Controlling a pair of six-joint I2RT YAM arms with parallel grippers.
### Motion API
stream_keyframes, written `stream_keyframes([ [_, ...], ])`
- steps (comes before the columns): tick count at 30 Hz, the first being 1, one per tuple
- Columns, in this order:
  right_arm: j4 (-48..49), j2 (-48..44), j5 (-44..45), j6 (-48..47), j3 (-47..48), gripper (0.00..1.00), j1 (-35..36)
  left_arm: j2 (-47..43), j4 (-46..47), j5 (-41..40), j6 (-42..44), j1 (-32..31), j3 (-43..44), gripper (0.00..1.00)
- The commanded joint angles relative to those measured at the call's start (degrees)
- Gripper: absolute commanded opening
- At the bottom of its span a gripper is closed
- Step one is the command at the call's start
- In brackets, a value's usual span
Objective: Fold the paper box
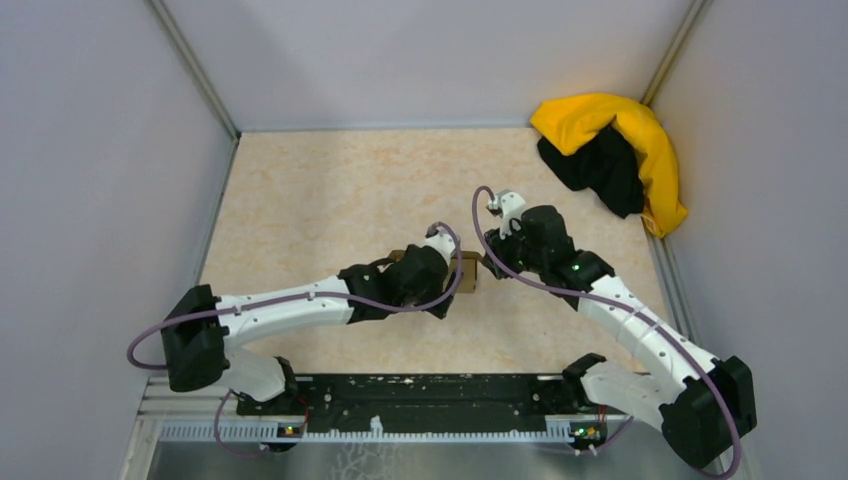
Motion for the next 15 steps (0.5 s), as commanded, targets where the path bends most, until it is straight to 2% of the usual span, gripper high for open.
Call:
stream_keyframes([
  [1,1.65,0.03,1.53,-0.92,1.80,0.36,0.70,-5.94,-2.87,-2.30,16.37,0.24,5.47,0.90],
  [3,1.68,0.25,1.37,-0.92,1.83,0.36,0.72,-7.16,-4.76,-1.02,22.84,1.20,8.34,0.98],
  [7,1.90,0.36,0.78,-0.64,1.87,0.36,0.74,-8.66,-7.37,6.38,34.33,4.82,13.91,0.99],
  [10,1.95,0.71,0.27,-0.33,1.87,0.36,0.74,-10.01,-5.74,24.09,41.03,14.82,14.96,0.99],
  [15,2.48,0.82,-0.13,0.53,1.37,0.36,0.71,-7.24,-6.15,43.06,46.82,27.54,17.94,0.99],
])
